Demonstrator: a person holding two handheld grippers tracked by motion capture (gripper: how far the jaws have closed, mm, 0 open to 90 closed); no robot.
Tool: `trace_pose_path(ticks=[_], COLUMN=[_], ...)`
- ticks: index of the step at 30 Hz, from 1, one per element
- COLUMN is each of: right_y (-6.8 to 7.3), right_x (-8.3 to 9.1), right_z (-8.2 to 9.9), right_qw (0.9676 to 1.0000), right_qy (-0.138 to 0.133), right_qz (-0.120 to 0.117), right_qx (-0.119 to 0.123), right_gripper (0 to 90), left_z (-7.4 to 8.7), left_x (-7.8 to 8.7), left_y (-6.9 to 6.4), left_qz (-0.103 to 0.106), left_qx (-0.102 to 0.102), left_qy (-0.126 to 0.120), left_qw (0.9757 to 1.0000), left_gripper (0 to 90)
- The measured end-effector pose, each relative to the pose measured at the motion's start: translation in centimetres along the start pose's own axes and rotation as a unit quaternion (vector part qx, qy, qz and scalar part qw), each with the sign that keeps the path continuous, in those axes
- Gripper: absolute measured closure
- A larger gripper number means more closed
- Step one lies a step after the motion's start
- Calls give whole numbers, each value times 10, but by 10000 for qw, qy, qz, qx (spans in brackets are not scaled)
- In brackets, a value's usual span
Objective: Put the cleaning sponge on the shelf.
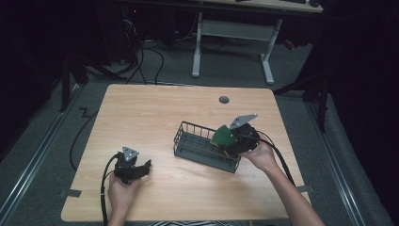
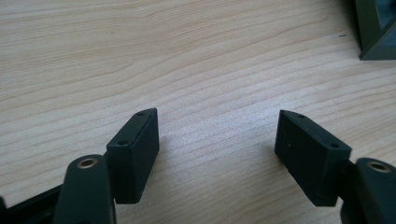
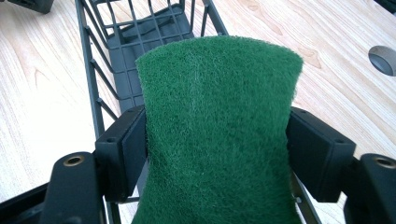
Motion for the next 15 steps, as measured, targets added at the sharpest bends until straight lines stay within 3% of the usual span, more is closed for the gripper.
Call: trace_pose_path(ticks=[15], right_y=[4], right_x=[-1], right_z=[0], right_qw=[9999], right_qy=[47], right_qz=[-69], right_qx=[62], right_gripper=[271], left_z=[0], left_x=[0], left_y=[0], left_qz=[0], left_qx=[0], left_qy=[0], left_qw=[10000], left_gripper=[311])
Point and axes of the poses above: each handheld gripper's, and its own axes: x roughly backward along the jaws, z roughly out of its underside, y roughly to its left, the point moved 7 cm from there along -x, roughly forward along the jaws, and after that the axes turned 10 degrees about x, right-handed, at the moved point
